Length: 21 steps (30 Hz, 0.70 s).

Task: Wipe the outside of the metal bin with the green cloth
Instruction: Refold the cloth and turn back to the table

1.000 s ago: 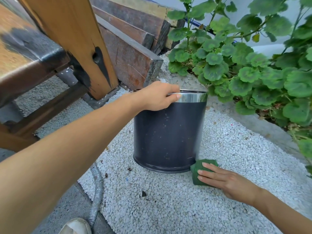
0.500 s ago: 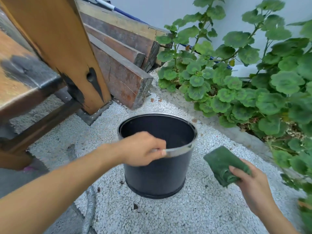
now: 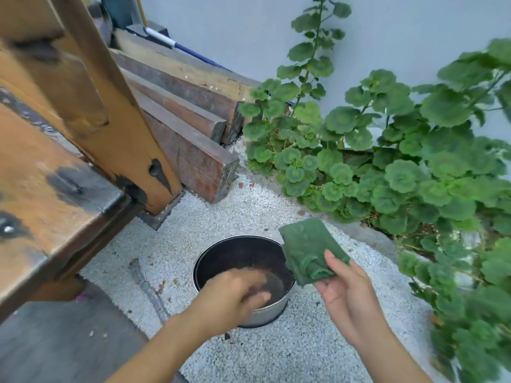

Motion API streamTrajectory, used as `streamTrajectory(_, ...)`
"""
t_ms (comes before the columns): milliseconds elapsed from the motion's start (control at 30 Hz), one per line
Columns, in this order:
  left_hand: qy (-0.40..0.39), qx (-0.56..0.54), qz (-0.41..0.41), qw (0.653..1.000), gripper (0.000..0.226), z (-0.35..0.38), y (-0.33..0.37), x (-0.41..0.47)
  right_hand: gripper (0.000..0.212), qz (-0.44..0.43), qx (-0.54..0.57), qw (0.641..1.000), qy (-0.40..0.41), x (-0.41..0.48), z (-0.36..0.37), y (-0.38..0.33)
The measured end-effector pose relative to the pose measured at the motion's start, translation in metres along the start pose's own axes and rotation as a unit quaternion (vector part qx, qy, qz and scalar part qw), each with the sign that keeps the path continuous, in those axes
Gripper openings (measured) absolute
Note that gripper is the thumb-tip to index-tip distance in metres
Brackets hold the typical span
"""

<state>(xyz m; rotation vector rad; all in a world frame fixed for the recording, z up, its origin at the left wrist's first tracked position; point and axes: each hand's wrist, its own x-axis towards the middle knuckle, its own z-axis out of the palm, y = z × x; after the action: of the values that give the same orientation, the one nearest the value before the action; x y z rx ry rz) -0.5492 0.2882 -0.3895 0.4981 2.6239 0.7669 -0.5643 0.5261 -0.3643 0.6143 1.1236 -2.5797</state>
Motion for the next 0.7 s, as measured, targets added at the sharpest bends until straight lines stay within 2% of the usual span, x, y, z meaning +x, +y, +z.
streamTrajectory(67, 0.18, -0.072, 0.025, 0.981, 0.027, -0.033, 0.036, -0.01, 0.03, -0.001, -0.012, 1.0, -0.015, -0.018, 0.033, -0.02)
streamTrajectory(133, 0.285, -0.075, 0.074, 0.953, 0.037, -0.06, 0.073, -0.02, 0.032, -0.005, -0.02, 0.999, -0.039, -0.039, 0.062, -0.038)
streamTrajectory(233, 0.293, -0.041, 0.098, 0.95, 0.051, -0.105, 0.122, -0.03, 0.035, 0.009, -0.029, 0.998, -0.062, -0.072, 0.109, -0.076)
streamTrajectory(333, 0.288, -0.074, 0.049, 0.953, 0.055, -0.148, 0.174, -0.048, 0.032, 0.009, -0.052, 0.994, -0.096, -0.109, 0.147, -0.117)
streamTrajectory(533, 0.312, -0.195, -0.079, 0.927, 0.043, -0.24, 0.274, -0.107, 0.036, -0.019, -0.227, 0.964, -0.138, -0.196, 0.214, -0.2)
streamTrajectory(700, 0.335, -0.26, -0.138, 0.895, 0.03, -0.293, 0.324, -0.176, 0.036, -0.014, -0.266, 0.941, -0.21, -0.257, 0.261, -0.234)
